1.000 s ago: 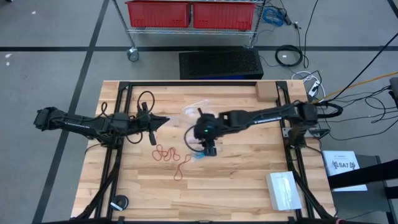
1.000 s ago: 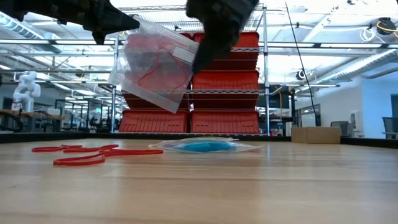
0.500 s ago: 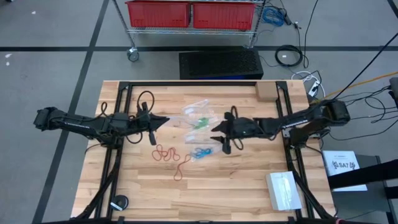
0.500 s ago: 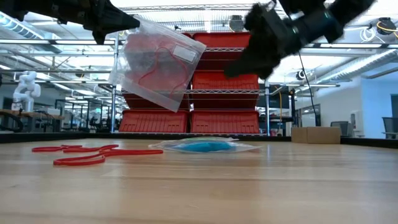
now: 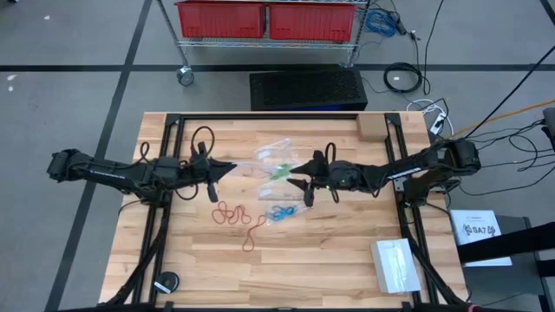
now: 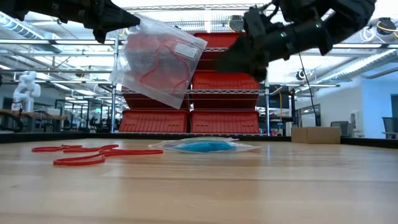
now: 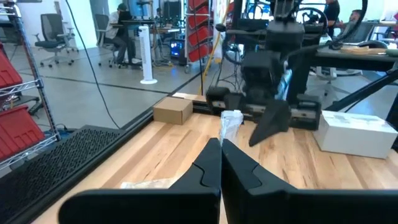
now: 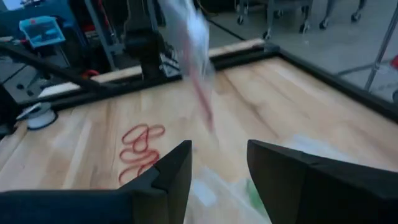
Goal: Sort rubber bands
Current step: Put the red rubber band into the right transparent zip bag
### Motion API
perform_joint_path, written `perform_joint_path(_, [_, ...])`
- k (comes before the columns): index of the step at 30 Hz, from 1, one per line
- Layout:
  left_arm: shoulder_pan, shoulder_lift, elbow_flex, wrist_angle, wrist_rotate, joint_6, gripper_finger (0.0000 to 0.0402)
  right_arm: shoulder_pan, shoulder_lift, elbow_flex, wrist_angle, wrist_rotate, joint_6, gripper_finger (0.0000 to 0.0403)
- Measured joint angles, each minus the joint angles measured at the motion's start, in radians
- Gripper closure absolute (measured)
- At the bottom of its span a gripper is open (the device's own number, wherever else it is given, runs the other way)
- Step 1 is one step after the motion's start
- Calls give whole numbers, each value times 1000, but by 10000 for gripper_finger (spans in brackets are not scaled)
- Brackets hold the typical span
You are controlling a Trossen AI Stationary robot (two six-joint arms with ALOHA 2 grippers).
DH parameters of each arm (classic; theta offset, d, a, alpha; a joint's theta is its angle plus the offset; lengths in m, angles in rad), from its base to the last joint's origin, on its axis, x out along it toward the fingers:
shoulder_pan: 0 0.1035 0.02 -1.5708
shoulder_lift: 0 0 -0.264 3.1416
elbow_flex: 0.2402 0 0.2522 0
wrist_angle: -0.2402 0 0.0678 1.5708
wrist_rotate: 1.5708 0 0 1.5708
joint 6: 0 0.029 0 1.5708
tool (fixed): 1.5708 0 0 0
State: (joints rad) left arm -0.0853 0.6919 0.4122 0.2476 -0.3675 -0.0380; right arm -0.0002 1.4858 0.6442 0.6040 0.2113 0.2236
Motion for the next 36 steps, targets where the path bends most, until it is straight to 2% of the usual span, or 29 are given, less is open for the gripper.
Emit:
perform_joint_path(8, [0,25,0,24,0,2,401,1,1,94,0,-12,-60,258])
perform_joint_path(11, [0,44,0,46,1,19,401,2,1,106,-2,-40,-93,272])
perform_joint_path(13, [0,55,0,68,1,21,401,2,1,115,-2,-73,-107,296])
perform_joint_path(17, [0,67,0,96,1,28,401,4,1,118,-3,-129,-123,378])
perform_joint_path(18, [0,68,0,96,1,28,401,7,1,118,-2,-129,-130,388])
perform_joint_path(26, [0,74,0,114,18,27,401,5,1,120,45,-131,-140,398])
perform_joint_path(36, [0,137,0,200,60,30,401,0,2,278,-171,-131,-194,399])
